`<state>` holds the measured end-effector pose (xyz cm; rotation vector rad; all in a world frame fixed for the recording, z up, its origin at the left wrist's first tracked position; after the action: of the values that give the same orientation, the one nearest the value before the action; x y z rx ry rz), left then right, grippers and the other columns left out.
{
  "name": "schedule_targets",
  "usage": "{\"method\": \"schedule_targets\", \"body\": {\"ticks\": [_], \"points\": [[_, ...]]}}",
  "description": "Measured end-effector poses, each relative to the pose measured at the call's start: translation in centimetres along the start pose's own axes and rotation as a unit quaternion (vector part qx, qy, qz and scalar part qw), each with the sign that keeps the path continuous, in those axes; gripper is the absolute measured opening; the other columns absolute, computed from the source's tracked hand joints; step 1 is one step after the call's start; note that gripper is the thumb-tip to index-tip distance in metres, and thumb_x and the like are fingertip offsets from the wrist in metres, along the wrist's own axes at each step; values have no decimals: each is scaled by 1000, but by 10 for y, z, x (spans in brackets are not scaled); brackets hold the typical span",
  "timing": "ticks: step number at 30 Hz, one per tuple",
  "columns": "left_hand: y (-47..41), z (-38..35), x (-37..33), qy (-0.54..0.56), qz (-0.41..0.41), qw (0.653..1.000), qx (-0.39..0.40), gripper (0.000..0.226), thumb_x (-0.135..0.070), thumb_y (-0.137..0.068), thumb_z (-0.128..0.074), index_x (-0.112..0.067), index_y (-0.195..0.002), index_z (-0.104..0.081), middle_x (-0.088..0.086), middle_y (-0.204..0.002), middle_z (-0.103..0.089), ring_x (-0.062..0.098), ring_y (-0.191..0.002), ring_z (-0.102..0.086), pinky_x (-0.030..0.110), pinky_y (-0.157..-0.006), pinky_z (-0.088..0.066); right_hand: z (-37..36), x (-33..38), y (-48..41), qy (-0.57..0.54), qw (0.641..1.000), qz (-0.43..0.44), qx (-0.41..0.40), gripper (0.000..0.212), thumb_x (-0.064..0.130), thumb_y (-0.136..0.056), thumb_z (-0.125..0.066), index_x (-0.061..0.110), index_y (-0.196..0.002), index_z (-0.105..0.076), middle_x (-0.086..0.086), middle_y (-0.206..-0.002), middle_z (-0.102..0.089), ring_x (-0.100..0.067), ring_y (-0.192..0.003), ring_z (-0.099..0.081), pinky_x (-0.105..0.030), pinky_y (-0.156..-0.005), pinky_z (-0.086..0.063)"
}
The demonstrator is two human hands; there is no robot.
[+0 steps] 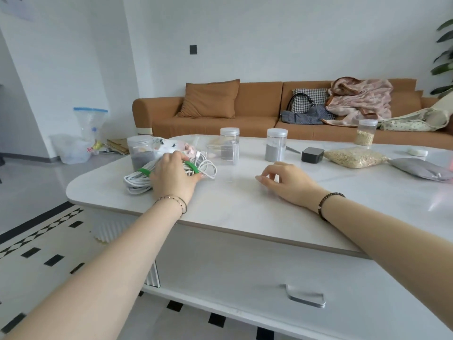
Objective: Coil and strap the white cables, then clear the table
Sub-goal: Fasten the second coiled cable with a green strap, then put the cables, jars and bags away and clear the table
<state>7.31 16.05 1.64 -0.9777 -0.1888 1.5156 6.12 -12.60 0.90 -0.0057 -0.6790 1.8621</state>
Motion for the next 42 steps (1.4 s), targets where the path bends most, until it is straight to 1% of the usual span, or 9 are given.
{"method": "schedule_targets", "body": {"ticks": [3, 7, 10, 14, 18, 23, 30, 37, 42], "points": [[6, 5, -18, -104, -66, 992, -29, 50, -41, -69, -80, -28, -112, -59, -1, -116, -59, 27, -112, -52, 41, -89, -37, -1, -4, 0, 0, 1000, -12, -14, 33, 55, -95, -51, 26, -90, -67, 7, -90, -59, -6, -76, -54, -32, -71, -44], [22, 8, -55, 0, -261, 964, -56, 46, -34, -78, -54, -13, -118, -55, 4, -120, -56, 28, -113, -53, 44, -95, -38, 7, -9, 7, 7, 999, -33, -34, 24, 40, -97, -53, 23, -90, -69, 6, -89, -63, -4, -70, -51, -33, -70, -45], [44, 0, -95, 85, -389, 917, 17, 38, -28, -84, -45, -10, -116, -53, 5, -122, -54, 26, -110, -54, 40, -93, -42, 19, -21, 17, -1, 997, -58, -48, 19, 26, -95, -55, 19, -90, -72, 4, -88, -65, -6, -68, -51, -31, -70, -43], [68, -32, -140, 91, -426, 882, 181, 29, -30, -95, -47, -16, -120, -50, -1, -121, -49, 22, -103, -57, 40, -89, -46, 39, -37, 39, 37, 997, -61, -32, 16, 23, -94, -55, 21, -91, -71, 6, -89, -64, -8, -68, -50, -31, -69, -43], [81, -57, -181, 104, -418, 865, 256, 30, -31, -101, -50, -17, -128, -49, -5, -128, -49, 16, -117, -53, 31, -99, -41, 73, -59, 73, 88, 993, -73, -15, 17, 29, -95, -52, 24, -94, -69, 10, -94, -60, -14, -72, -53, -36, -72, -50], [94, -96, -233, 190, -261, 887, 329, 43, -52, -101, -42, -20, -129, -47, -8, -132, -44, 12, -121, -49, 30, -103, -37, 123, -95, 105, 191, 976, -77, 69, 18, 34, -95, -54, 30, -109, -65, 7, -112, -53, -21, -100, -55, -40, -82, -49], [120, -140, -320, 196, -230, 881, 365, 42, -51, -102, -38, -18, -126, -51, -5, -129, -49, 16, -121, -50, 35, -103, -38, 221, -141, 104, 325, 936, -138, -7, 30, 30, -94, -54, 26, -122, -62, -1, -133, -51, -24, -125, -43, -38, -97, -38], [110, -156, -349, 298, -203, 849, 386, 40, -39, -102, -45, -26, -75, -72, -10, -84, -72, 7, -86, -68, 37, -89, -54, 260, -202, 97, 320, 909, -266, -20, 50, 17, -89, -59, 12, -137, -47, -9, -139, -43, -29, -126, -46, -41, -100, -42], [103, -165, -355, 324, -192, 857, 352, 43, -31, -101, -48, -22, -65, -71, -7, -65, -71, 8, -71, -70, 39, -83, -57, 274, -231, 103, 346, 880, -325, -34, 51, 19, -89, -56, 9, -137, -42, -11, -140, -44, -30, -132, -42, -44, -108, -36]]}}
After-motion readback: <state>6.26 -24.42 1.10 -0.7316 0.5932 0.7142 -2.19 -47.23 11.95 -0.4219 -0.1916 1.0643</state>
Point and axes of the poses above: each hand's wrist, its own y-axis away from the middle knuckle, its own z-axis out of the back of the hand, x = y × z, the point moved 4 cm from there along -y, towards the middle knuckle
